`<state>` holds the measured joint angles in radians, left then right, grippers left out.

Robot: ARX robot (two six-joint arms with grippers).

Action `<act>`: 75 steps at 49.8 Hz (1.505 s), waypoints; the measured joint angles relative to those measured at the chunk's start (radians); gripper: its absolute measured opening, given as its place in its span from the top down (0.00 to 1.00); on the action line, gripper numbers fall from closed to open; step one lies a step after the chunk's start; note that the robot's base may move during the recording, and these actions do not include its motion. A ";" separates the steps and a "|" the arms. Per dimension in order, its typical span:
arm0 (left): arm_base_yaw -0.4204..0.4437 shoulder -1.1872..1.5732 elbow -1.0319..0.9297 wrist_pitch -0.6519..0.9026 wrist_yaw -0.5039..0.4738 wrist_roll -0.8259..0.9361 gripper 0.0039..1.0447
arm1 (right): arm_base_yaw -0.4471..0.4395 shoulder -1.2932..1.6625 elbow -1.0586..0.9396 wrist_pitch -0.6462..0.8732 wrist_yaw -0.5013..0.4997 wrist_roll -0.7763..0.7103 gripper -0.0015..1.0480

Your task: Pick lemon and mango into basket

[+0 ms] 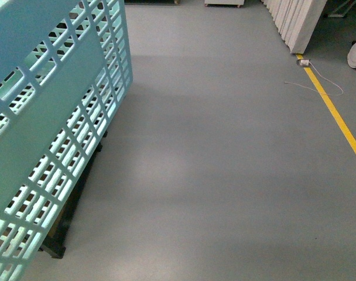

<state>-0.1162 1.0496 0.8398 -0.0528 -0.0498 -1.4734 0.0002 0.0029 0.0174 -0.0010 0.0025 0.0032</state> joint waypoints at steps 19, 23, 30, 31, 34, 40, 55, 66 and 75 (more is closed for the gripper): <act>-0.008 0.000 0.001 0.000 0.003 -0.007 0.73 | 0.000 0.000 0.000 0.000 0.002 0.000 0.08; -0.007 -0.001 0.003 0.000 0.003 -0.005 0.73 | 0.000 0.000 0.000 0.000 0.002 0.000 0.08; -0.007 0.001 0.003 0.000 0.004 -0.005 0.73 | 0.000 0.000 0.000 0.000 0.000 0.000 0.08; -0.007 0.001 0.003 0.000 0.004 -0.004 0.73 | 0.000 0.001 0.000 0.000 0.000 0.000 0.08; -0.006 0.001 0.003 0.000 0.001 -0.005 0.73 | 0.000 0.000 0.000 0.000 0.000 0.000 0.08; -0.006 0.001 0.003 0.000 0.001 -0.002 0.73 | 0.000 0.001 0.000 0.000 0.001 0.000 0.08; -0.006 0.001 0.003 0.000 0.001 -0.002 0.73 | 0.000 0.000 0.000 -0.001 -0.003 0.000 0.08; -0.005 0.001 0.003 0.000 -0.003 0.000 0.73 | 0.000 0.000 0.000 0.000 -0.003 0.000 0.08; -0.005 0.001 0.003 0.000 0.001 -0.002 0.73 | 0.000 0.000 0.000 -0.001 -0.003 0.000 0.08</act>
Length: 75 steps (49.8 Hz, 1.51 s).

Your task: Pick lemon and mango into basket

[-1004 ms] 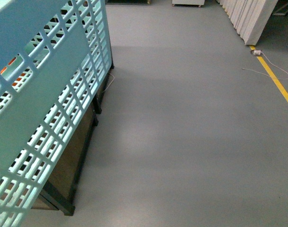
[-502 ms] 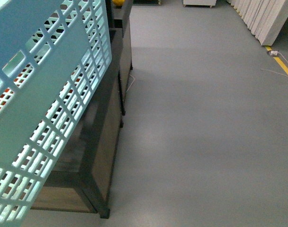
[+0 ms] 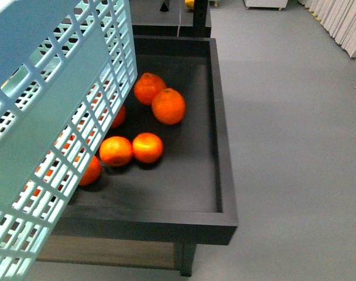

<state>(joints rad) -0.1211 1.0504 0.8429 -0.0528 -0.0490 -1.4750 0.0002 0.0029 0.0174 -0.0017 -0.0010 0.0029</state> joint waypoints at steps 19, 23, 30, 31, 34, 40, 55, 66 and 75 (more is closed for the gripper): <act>0.000 0.000 0.000 0.000 -0.001 0.001 0.73 | 0.000 0.000 0.000 0.000 0.002 0.000 0.08; 0.000 0.000 0.000 0.000 0.001 -0.001 0.73 | 0.000 0.000 0.000 0.000 0.002 0.000 0.08; 0.000 0.000 0.000 0.000 0.000 -0.002 0.73 | 0.000 0.000 0.000 0.001 0.001 0.000 0.08; 0.000 0.000 0.000 0.000 0.001 0.000 0.73 | 0.000 0.000 0.000 0.000 0.002 0.000 0.08; 0.000 0.000 0.000 0.000 -0.001 -0.001 0.73 | 0.000 0.000 0.000 0.001 0.002 0.000 0.08; 0.000 0.000 0.000 0.000 0.000 0.001 0.73 | 0.000 0.000 0.000 0.000 0.002 0.000 0.08; 0.000 -0.001 0.000 0.000 0.000 0.001 0.73 | 0.000 0.000 0.000 0.000 0.001 0.000 0.08; 0.000 -0.001 0.000 0.000 0.000 -0.002 0.73 | 0.000 0.000 0.000 0.001 0.001 0.000 0.08; 0.000 0.000 0.000 0.000 0.000 0.000 0.73 | 0.000 0.000 0.000 0.000 0.002 0.000 0.08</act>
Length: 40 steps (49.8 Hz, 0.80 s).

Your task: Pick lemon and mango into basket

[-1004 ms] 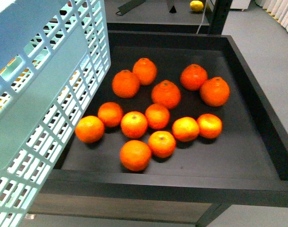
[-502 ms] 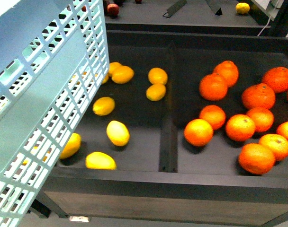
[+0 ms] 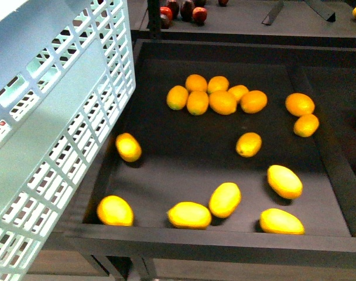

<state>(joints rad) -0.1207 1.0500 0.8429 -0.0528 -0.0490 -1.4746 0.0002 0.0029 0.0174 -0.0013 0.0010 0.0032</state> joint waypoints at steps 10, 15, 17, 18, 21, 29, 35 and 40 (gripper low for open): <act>0.000 0.000 0.000 0.000 0.003 0.000 0.73 | 0.000 0.000 0.000 0.000 0.002 0.000 0.08; 0.000 0.000 0.000 0.000 0.001 0.000 0.73 | 0.000 0.000 0.000 0.000 0.000 0.000 0.08; 0.000 0.000 0.000 0.000 -0.001 0.000 0.73 | 0.000 0.000 0.000 0.000 0.001 -0.001 0.08; 0.000 0.000 0.000 0.000 -0.001 0.000 0.73 | 0.000 0.000 0.000 0.000 0.000 0.000 0.08; 0.000 0.000 0.000 0.000 0.000 0.000 0.73 | 0.000 0.000 0.000 0.000 -0.001 0.000 0.08; 0.000 0.000 0.000 0.000 0.000 0.000 0.73 | 0.000 0.000 0.000 0.000 0.001 0.000 0.08; 0.000 0.000 0.000 0.000 0.000 0.001 0.73 | 0.000 0.000 0.000 0.000 0.000 0.000 0.08; 0.000 0.000 0.000 0.000 0.000 0.003 0.73 | 0.000 0.000 0.000 0.000 -0.005 0.000 0.08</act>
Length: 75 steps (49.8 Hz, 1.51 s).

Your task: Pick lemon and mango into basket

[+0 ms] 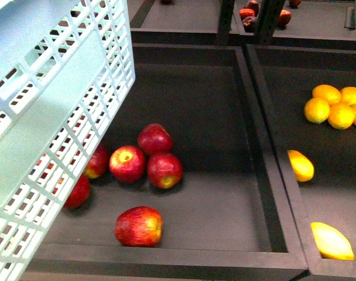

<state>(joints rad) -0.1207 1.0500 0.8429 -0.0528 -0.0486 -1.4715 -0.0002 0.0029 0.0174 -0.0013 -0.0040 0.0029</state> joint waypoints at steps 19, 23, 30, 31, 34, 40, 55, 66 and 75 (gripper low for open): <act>0.012 0.006 0.006 -0.019 0.084 0.066 0.73 | -0.001 0.000 -0.001 0.000 0.000 0.000 0.08; 0.011 0.062 0.045 -0.024 0.237 0.289 0.73 | 0.000 0.000 -0.001 0.000 0.004 0.000 0.08; -0.065 0.243 0.149 0.018 0.322 0.644 0.73 | 0.000 0.000 -0.001 0.000 0.004 0.000 0.08; -0.068 0.255 0.156 0.023 0.323 0.651 0.73 | 0.000 0.000 -0.001 0.000 0.004 0.000 0.08; -0.087 0.323 0.194 0.041 0.337 0.678 0.73 | 0.000 0.000 -0.001 0.000 0.004 0.000 0.08; -0.151 0.447 0.273 0.049 0.396 0.683 0.73 | 0.000 0.000 -0.001 0.000 0.004 0.000 0.08; -0.301 0.499 0.337 0.004 0.498 0.687 0.73 | 0.000 0.000 -0.001 0.000 0.004 0.000 0.08; -0.343 0.487 0.336 -0.039 0.501 0.711 0.73 | 0.000 0.000 -0.001 0.000 0.004 0.000 0.08; -0.341 0.485 0.336 -0.039 0.485 0.729 0.73 | -0.002 0.004 0.001 -0.005 -0.002 0.003 0.08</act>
<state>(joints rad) -0.4622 1.5349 1.1793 -0.0921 0.4366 -0.7422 -0.0021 0.0067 0.0181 -0.0059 -0.0063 0.0059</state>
